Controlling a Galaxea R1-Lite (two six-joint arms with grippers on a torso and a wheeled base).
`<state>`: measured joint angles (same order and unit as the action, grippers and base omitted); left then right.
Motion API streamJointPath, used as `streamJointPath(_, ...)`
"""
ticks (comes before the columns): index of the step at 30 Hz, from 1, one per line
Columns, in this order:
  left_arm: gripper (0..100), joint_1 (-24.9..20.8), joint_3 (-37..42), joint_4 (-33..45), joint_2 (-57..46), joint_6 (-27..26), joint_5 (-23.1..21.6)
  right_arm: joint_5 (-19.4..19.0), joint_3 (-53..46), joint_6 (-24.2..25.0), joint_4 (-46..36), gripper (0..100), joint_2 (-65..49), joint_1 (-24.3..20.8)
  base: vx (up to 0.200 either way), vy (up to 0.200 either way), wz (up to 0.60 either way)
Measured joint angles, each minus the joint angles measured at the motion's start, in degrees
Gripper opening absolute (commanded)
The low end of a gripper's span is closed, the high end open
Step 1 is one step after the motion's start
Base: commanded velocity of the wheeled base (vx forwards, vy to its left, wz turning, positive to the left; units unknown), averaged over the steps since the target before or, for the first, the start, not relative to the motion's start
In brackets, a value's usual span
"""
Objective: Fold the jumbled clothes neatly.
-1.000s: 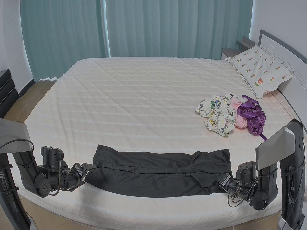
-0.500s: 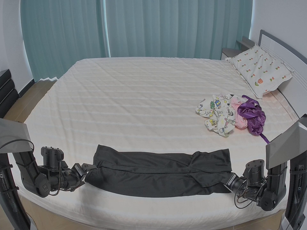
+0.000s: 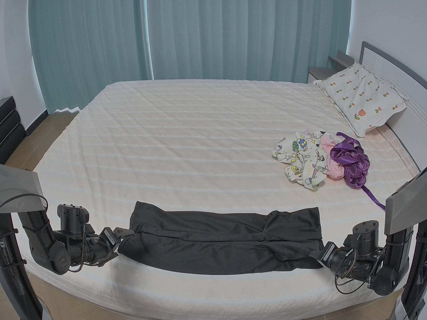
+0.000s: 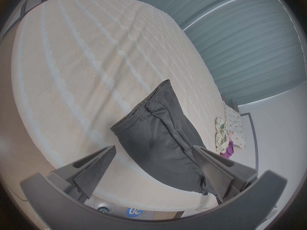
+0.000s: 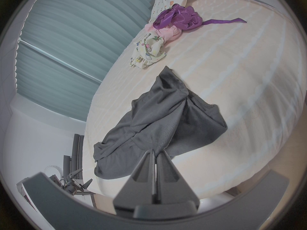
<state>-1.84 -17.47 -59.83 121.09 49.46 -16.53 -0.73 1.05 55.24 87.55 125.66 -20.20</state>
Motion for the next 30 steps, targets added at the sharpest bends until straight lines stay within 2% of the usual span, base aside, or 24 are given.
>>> streamJointPath(7,100,0.0,0.0,0.0,0.0,0.1,0.0,-0.1,0.0,-0.5,-5.0,0,-1.6,-1.9,0.000,0.000,0.00)
streamJointPath(21,100,0.0,0.1,0.0,0.0,0.1,0.0,-0.5,0.0,-4.2,-8.2,0,-2.4,-0.9,0.000,0.000,0.00)
streamJointPath(22,100,0.0,0.1,0.0,0.0,0.1,0.0,-0.5,0.0,-4.5,-8.1,100,-1.9,-0.8,0.000,0.000,0.00)
streamJointPath(30,100,0.0,0.1,0.0,0.0,0.1,0.0,-0.3,0.0,-8.6,-1.4,100,4.9,0.0,0.000,0.000,0.00)
